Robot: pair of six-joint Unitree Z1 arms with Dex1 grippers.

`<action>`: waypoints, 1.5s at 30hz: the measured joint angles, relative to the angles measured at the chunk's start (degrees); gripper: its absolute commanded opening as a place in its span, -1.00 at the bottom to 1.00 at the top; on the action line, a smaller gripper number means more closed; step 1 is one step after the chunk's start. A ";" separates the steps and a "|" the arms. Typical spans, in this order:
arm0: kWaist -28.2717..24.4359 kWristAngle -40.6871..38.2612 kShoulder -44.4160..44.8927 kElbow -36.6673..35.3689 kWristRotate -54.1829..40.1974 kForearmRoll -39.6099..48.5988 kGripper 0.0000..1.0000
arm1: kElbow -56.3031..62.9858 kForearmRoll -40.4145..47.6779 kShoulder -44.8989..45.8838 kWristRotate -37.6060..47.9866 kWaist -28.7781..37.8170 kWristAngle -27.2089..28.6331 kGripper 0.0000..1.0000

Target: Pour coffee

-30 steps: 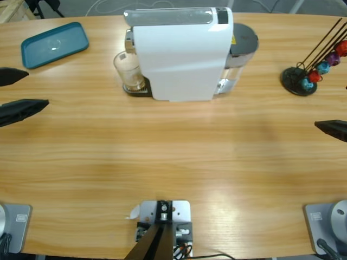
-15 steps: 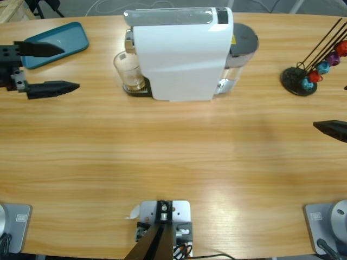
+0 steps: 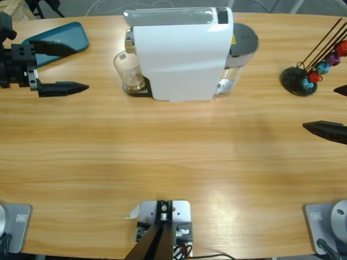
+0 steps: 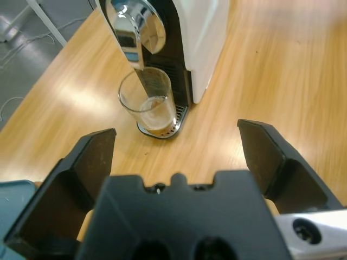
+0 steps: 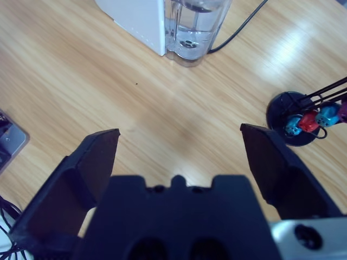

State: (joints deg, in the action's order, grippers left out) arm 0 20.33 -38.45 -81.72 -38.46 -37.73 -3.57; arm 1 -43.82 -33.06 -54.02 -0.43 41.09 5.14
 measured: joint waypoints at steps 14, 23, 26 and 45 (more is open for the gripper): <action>0.15 -3.66 -11.94 -3.74 -0.02 -7.82 0.94 | -0.65 0.00 -0.52 0.00 0.00 0.00 1.00; 1.52 -3.69 -16.50 -5.51 -0.02 -11.46 0.94 | -0.92 -0.06 -1.24 0.00 0.00 0.00 1.00; 2.52 -3.14 -18.18 -6.36 -0.02 -11.64 0.94 | -0.95 -0.06 -1.53 0.00 0.00 0.00 1.00; 4.97 -2.59 -25.16 -9.36 -0.02 -15.41 0.94 | -1.81 -0.06 -3.53 0.00 0.00 0.00 1.00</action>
State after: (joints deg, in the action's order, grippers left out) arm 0 25.30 -41.04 -106.88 -47.82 -37.75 -18.97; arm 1 -45.63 -33.12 -57.56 -0.43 41.09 5.14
